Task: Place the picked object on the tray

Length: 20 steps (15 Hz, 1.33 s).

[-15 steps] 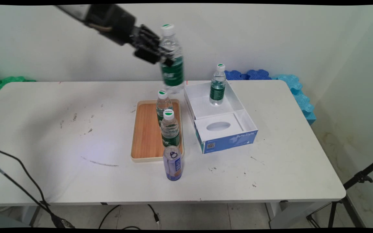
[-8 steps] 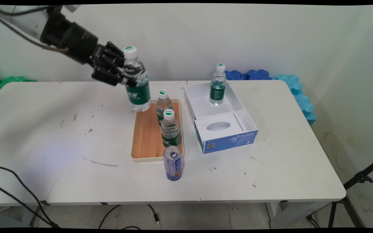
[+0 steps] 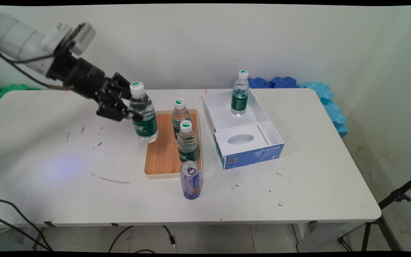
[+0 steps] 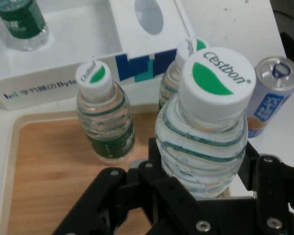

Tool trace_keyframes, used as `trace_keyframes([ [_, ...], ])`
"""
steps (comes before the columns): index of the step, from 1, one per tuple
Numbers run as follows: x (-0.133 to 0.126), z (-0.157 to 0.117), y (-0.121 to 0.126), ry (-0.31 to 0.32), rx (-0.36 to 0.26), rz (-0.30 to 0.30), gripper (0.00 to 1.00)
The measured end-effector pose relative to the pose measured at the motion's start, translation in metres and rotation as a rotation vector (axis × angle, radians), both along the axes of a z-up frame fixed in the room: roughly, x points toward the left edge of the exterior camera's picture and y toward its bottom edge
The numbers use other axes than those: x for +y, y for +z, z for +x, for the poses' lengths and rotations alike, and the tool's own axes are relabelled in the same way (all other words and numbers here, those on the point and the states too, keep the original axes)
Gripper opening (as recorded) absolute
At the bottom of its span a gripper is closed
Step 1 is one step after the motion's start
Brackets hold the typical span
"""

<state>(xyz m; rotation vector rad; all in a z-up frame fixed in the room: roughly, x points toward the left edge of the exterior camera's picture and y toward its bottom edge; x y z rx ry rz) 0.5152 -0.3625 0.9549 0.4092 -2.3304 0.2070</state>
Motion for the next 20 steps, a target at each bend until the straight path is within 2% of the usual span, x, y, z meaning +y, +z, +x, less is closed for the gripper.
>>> trace_keyframes([
  [9, -0.001, -0.010, -0.053, -0.045, -0.006, -0.017, 0.00],
  [20, -0.010, -0.021, -0.094, -0.055, -0.019, -0.029, 0.00],
])
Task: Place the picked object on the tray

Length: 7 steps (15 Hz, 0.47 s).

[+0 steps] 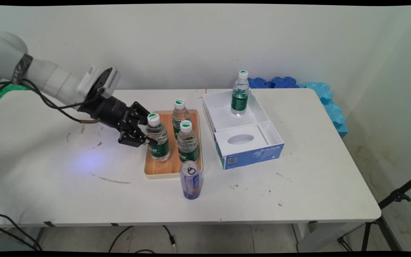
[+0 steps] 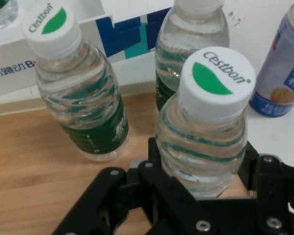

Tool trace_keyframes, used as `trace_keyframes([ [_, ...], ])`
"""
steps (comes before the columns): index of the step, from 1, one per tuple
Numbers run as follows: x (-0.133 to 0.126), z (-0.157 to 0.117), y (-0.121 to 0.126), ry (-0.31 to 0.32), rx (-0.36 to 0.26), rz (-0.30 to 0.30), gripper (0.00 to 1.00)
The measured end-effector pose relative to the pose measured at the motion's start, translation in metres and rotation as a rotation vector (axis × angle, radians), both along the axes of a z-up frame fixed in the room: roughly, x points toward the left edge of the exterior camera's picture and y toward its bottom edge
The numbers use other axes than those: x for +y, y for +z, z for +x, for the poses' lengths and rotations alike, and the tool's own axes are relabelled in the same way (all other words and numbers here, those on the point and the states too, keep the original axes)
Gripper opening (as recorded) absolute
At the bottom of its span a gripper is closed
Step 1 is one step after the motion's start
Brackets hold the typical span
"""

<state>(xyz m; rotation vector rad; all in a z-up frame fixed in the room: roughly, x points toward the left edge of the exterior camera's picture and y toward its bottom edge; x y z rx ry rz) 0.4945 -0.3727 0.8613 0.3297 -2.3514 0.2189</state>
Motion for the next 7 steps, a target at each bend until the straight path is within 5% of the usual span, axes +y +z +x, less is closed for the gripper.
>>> trace_keyframes([
  [3, -0.0019, -0.0028, -0.0065, -0.004, 0.001, -0.004, 0.00],
  [4, -0.0024, -0.0035, -0.0081, -0.005, 0.003, -0.006, 1.00],
  [7, -0.0033, -0.0048, -0.0113, -0.008, 0.006, -0.007, 1.00],
])
